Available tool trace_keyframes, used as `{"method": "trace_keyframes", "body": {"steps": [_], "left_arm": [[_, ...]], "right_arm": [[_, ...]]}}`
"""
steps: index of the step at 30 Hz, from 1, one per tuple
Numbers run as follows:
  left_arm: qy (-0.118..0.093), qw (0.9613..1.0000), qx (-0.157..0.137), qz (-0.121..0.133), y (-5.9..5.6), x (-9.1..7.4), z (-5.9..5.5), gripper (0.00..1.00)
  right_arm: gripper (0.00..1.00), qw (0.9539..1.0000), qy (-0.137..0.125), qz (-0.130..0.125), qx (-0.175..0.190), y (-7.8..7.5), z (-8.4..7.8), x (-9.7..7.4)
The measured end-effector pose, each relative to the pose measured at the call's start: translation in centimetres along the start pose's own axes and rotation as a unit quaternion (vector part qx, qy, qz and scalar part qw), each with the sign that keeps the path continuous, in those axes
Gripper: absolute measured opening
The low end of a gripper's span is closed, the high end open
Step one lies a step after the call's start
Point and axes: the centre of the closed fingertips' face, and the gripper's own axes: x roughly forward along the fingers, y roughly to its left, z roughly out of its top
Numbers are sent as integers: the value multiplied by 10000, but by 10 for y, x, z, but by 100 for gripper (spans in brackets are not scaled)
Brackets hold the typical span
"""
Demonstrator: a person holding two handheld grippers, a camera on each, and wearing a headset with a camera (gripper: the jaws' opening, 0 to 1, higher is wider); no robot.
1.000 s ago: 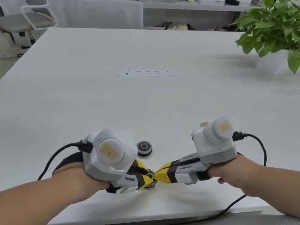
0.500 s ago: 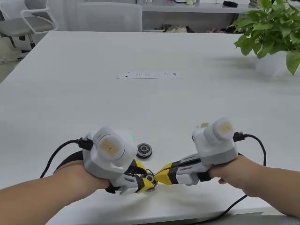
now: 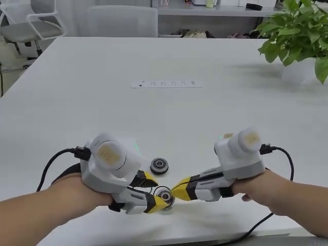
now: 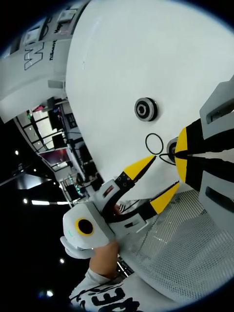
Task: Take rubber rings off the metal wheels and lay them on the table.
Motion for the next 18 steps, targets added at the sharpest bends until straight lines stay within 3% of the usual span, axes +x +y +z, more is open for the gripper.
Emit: {"method": "trace_keyframes", "body": {"steps": [18], "left_arm": [[-296, 9993, -134, 165, 3, -40, 3, 43]], "right_arm": [[0, 9999, -108, 44, -76, 6, 12, -3]]}}
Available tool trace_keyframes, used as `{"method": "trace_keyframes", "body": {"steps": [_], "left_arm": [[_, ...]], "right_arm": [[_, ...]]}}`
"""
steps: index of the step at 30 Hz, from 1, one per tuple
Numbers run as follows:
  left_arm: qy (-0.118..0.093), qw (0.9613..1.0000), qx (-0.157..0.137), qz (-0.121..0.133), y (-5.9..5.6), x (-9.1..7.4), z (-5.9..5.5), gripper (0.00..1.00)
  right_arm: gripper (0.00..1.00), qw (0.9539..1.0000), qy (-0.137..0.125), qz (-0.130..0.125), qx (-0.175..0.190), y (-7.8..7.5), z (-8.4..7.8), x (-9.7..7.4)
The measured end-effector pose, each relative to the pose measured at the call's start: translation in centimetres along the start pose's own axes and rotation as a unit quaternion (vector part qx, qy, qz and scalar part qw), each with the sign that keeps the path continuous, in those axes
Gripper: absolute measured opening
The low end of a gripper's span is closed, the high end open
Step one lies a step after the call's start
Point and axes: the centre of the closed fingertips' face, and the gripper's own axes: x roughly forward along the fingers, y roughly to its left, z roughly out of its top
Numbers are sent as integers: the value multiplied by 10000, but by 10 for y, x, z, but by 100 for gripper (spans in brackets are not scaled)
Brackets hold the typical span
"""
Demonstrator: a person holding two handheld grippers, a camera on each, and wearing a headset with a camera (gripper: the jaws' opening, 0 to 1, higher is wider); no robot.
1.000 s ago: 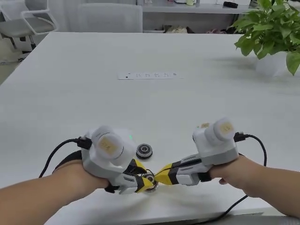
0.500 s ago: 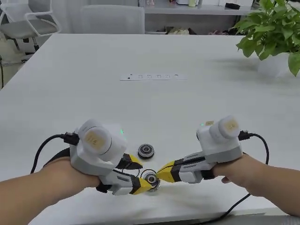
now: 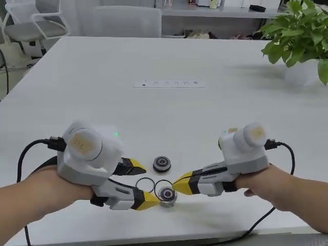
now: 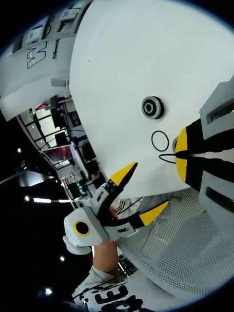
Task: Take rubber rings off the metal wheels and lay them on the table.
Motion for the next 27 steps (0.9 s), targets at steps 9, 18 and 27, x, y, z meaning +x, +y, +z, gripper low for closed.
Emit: {"method": "trace_keyframes", "body": {"steps": [9, 18, 27], "left_arm": [[-82, 9998, -142, 143, 6, -18, -6, 48], [-61, 9992, -272, 294, 12, -34, -18, 52], [-72, 9982, -398, 439, 14, -48, -26, 56]], "right_arm": [[0, 10000, 28, 53, -74, 6, 6, 3], [0, 9999, 33, 98, -128, 12, 14, 13], [0, 9998, 132, 80, -159, 12, 15, 27]]}}
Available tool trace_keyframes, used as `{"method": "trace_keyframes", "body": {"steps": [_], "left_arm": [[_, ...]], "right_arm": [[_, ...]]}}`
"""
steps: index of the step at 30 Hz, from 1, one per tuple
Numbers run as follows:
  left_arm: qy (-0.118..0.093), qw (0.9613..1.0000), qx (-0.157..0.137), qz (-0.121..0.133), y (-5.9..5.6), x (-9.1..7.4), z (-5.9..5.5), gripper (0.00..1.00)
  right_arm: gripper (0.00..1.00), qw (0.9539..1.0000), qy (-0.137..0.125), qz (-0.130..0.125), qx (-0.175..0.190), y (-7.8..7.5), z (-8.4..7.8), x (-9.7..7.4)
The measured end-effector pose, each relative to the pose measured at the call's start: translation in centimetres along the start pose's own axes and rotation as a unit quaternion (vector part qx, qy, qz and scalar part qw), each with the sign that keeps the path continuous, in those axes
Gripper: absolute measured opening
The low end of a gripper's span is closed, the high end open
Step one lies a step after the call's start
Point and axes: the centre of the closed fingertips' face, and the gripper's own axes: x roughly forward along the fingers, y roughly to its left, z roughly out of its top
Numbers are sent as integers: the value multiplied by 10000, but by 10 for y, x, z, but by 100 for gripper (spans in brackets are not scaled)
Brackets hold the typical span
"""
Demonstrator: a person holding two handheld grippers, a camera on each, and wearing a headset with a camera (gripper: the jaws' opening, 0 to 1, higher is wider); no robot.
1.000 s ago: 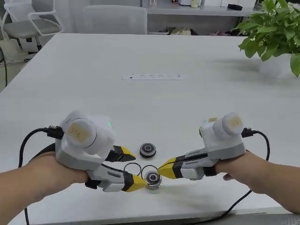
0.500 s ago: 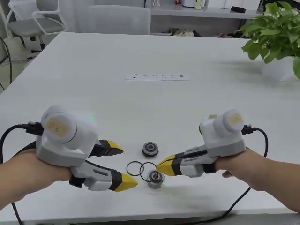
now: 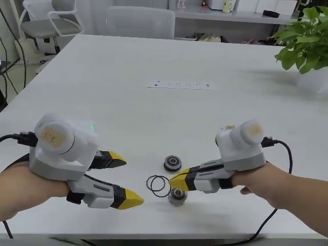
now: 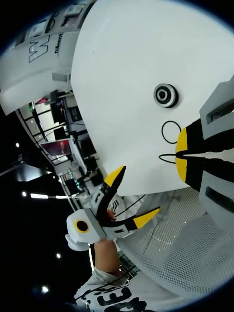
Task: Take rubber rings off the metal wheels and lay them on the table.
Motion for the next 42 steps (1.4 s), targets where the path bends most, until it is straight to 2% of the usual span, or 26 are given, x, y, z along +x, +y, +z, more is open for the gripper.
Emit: {"method": "trace_keyframes", "body": {"steps": [8, 19, 34, 42], "left_arm": [[12, 9999, -77, 109, 5, -9, -7, 57], [26, 9997, -121, 210, 11, -16, -12, 57], [39, 9995, -182, 255, 18, -17, -15, 56], [49, 9993, -224, 288, 21, -17, -16, 56]], "right_arm": [[0, 9998, 108, -186, 57, -8, -1, 12], [0, 9976, 239, -616, 221, -26, -5, 24], [0, 9945, 283, -908, 432, -44, -11, 31], [0, 9935, 271, -982, 503, -51, -11, 32]]}}
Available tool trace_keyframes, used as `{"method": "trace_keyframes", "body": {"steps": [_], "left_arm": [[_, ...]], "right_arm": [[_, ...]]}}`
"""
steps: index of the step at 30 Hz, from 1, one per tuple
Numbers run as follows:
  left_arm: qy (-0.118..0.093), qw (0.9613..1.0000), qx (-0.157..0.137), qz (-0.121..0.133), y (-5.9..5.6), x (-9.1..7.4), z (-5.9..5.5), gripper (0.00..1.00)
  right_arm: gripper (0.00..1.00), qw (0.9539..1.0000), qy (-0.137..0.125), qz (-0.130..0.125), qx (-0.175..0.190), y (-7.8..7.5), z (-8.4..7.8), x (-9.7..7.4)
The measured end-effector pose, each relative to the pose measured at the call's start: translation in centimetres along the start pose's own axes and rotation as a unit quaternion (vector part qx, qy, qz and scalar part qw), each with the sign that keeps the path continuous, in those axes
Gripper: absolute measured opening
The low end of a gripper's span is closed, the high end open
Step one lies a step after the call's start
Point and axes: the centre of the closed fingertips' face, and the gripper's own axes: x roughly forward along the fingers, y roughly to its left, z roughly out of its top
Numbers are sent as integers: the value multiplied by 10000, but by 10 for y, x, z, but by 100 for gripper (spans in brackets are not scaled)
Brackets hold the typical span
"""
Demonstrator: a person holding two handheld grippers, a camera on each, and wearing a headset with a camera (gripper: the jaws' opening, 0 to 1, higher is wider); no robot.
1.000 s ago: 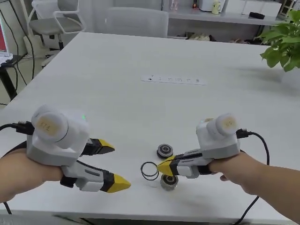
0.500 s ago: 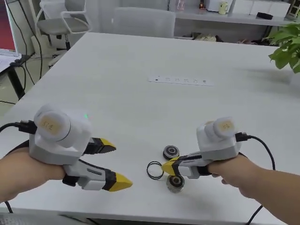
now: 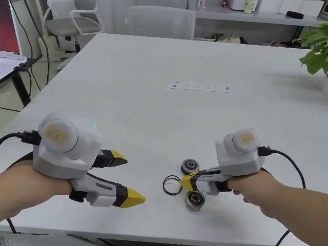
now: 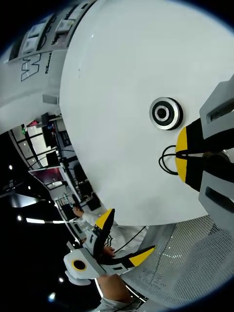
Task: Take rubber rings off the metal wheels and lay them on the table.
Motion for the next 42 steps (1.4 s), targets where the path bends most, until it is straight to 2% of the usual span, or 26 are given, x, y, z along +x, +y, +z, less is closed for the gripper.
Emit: {"method": "trace_keyframes", "body": {"steps": [10, 19, 35, 42], "left_arm": [[20, 10000, -36, 18, 0, 1, -2, 56], [39, 10000, -23, 19, 0, 3, -2, 56], [6, 9999, 67, -118, 0, 20, 13, 55], [-3, 9998, 118, -183, 2, 29, 22, 55]], "right_arm": [[0, 9999, -2, -116, 3, -4, -1, 3], [5, 9998, -133, -169, 28, -7, 4, -6], [10, 9991, -384, -199, -25, -5, 12, -35], [13, 9985, -455, -298, -25, -15, 11, -47]]}}
